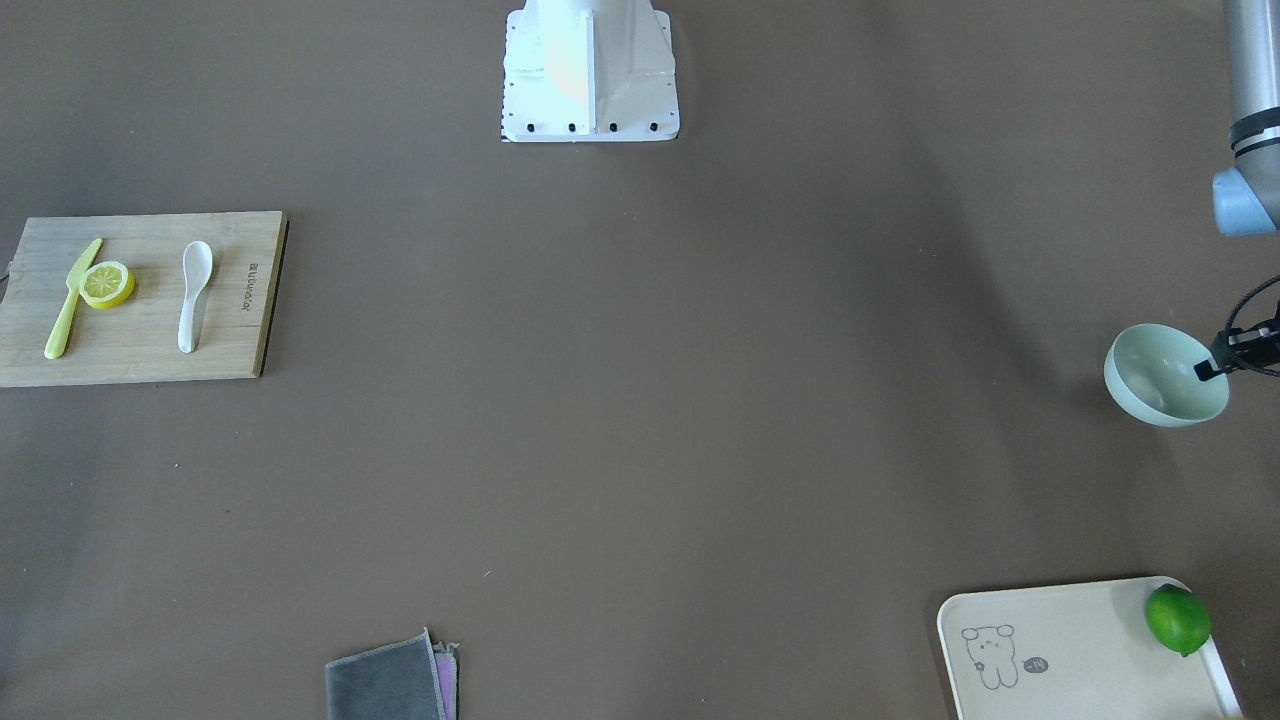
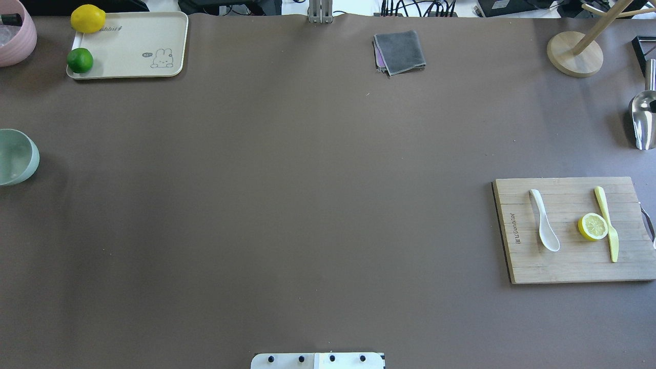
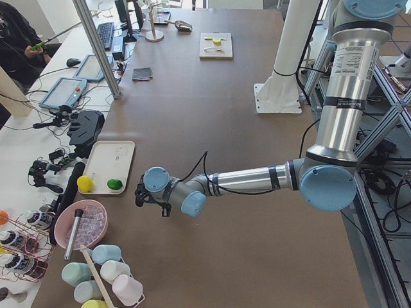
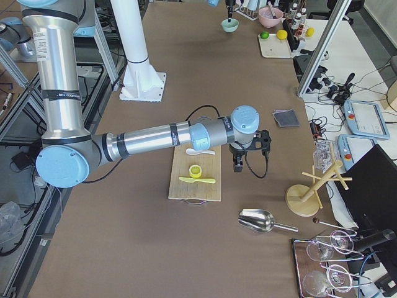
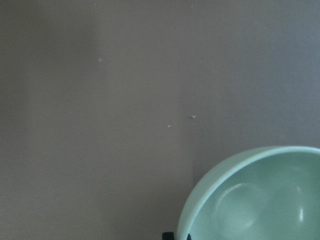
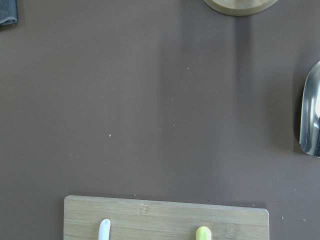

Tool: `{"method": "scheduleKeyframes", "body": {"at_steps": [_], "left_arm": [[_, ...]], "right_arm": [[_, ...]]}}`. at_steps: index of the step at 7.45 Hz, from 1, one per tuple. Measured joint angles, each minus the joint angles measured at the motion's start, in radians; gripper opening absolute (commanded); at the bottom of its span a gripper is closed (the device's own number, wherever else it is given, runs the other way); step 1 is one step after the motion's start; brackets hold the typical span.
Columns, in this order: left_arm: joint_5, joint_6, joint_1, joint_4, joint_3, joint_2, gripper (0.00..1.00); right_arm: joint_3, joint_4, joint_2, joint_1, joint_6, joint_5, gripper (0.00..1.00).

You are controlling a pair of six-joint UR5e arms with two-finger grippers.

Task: Place spoon in bowl
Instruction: 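Grasp the pale green bowl rim with the left gripper, slide it inward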

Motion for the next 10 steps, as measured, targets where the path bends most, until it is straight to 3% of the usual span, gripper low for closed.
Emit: {"method": "scheduleKeyframes", "body": {"at_steps": [2, 4, 7, 10], "left_arm": [[-0.013, -0.151, 0.01, 0.076, -0.103, -0.067, 0.0], [0.017, -0.332, 0.097, 0.125, -0.192, -0.141, 0.0], [0.152, -0.629, 0.303, 0.149, -0.236, -0.295, 0.0], [0.311, -0.755, 0.493, 0.41, -0.367, -0.448, 0.0]], "right_arm": [[0.012, 0.003, -0.002, -0.015, -0.001, -0.006, 1.0], [0.018, 0.006, -0.003, -0.034, 0.004, -0.025, 1.0], [0.025, 0.007, 0.003, -0.086, 0.029, -0.039, 1.0], [0.075, 0.008, 0.028, -0.218, 0.238, -0.127, 1.0]]}}
